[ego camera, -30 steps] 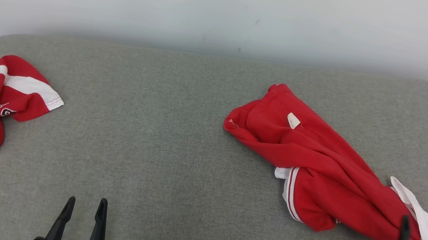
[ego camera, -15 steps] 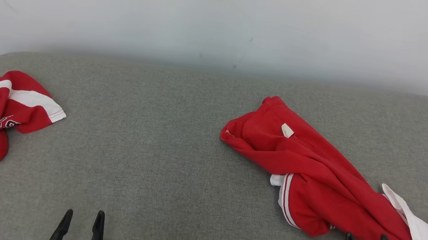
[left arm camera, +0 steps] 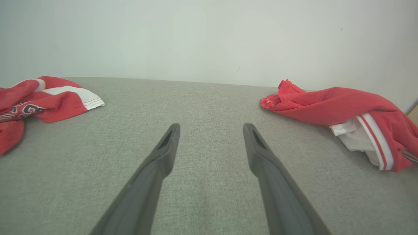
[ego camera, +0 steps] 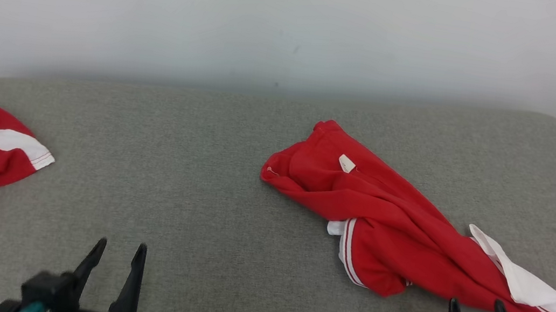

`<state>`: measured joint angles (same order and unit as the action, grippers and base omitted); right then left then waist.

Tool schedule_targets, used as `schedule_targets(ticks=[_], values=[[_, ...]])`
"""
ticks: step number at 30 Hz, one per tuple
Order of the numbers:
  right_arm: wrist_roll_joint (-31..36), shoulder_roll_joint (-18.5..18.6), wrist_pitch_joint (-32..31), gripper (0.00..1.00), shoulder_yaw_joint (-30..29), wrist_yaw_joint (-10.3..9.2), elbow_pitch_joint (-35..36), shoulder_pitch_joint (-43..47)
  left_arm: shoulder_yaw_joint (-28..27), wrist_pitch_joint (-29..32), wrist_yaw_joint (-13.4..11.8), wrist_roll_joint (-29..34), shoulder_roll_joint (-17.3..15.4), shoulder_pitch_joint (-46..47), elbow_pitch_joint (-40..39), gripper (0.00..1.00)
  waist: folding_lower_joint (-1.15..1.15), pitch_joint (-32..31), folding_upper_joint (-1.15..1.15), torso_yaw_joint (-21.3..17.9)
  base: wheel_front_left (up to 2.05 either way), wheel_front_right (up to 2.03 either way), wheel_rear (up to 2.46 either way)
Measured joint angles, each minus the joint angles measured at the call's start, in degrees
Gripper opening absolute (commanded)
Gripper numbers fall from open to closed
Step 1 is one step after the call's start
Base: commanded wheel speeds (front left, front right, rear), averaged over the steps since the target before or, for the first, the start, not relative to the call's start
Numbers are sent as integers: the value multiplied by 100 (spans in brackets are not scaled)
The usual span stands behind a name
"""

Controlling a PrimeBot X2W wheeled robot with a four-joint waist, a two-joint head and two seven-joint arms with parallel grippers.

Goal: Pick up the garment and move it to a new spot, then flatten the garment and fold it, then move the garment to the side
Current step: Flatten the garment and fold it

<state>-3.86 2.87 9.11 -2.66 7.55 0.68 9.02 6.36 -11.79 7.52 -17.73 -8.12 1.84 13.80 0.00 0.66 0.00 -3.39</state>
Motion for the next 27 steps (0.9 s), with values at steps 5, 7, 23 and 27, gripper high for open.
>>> schedule_targets(ticks=[5, 7, 23, 27], values=[[-79, 3, 25, 100, 62, 0, -9, -93, 434, 957, 2, -250, -94, 1218, 535, 100, 0, 154, 0, -295, 0, 0, 0], [-124, 2, 53, 100, 104, 0, -24, -140, 478, 1296, 2, -365, -76, 1703, 784, 100, 0, 241, 0, -433, 0, 0, 0], [-579, 8, 456, 100, 536, 0, -334, -557, 292, 2877, -589, -676, 71, 4280, 2402, 100, 1, 1226, 0, -1716, 0, 0, 0], [-672, 8, 517, 100, 620, 0, -442, -626, 282, 3185, -661, -714, 20, 4517, 2651, 100, 1, 1512, 1, -1998, 0, 0, 0]])
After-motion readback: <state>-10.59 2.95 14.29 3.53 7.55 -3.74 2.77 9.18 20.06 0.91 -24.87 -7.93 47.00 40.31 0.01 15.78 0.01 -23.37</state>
